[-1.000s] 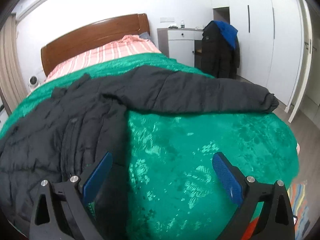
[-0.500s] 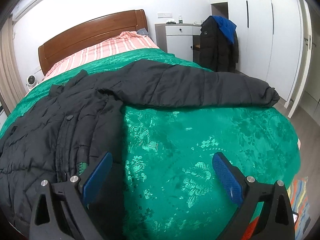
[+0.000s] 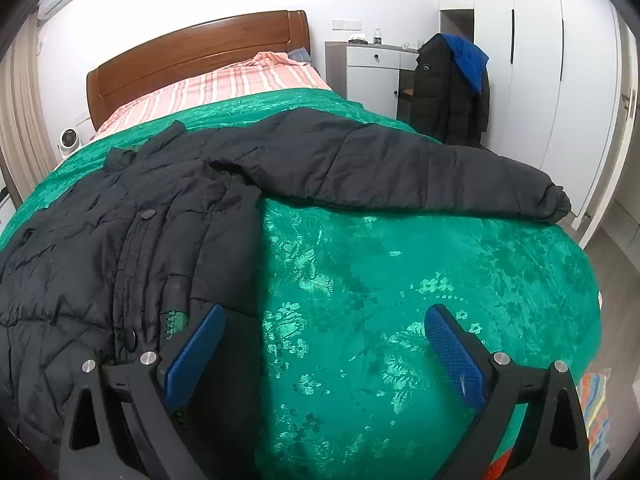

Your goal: Fold large clothes

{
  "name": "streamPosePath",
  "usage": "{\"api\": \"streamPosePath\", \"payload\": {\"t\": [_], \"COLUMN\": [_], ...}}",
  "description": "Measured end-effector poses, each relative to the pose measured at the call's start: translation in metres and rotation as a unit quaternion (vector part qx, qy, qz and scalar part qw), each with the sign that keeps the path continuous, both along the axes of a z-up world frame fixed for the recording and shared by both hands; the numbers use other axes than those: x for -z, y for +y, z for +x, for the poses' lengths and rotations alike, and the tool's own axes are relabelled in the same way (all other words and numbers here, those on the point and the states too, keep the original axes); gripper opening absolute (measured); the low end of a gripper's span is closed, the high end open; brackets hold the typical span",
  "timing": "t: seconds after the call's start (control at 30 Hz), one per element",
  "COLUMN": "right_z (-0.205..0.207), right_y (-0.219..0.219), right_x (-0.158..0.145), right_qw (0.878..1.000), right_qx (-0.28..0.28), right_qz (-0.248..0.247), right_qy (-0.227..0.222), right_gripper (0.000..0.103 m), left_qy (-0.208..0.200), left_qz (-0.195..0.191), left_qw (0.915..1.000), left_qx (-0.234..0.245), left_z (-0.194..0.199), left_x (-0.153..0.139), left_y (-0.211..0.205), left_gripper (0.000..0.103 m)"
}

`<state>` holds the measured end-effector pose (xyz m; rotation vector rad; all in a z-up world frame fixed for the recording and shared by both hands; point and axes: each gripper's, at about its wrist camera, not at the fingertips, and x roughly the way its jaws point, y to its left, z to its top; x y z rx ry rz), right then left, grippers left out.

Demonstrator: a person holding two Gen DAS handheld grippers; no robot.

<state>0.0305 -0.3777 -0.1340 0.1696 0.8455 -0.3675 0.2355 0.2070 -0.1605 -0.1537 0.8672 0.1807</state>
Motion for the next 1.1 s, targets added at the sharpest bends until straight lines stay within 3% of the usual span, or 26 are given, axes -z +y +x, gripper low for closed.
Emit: {"api": "streamPosePath", "payload": {"t": [1.1], "right_z": [0.007], "right_y": [0.0003], "right_x": [0.0067], "right_qw": [1.0], "right_qx": [-0.001], "right_qz": [-0.002], "right_qy": [0.013], "right_gripper": [0.099], "left_qy": [0.0], "left_qz": [0.0], "left_qw": [1.0], "left_qx": [0.0], "left_z": [0.0001], "left_x": [-0.0002], "left_y": [0.0002], "left_gripper": [0.103]}}
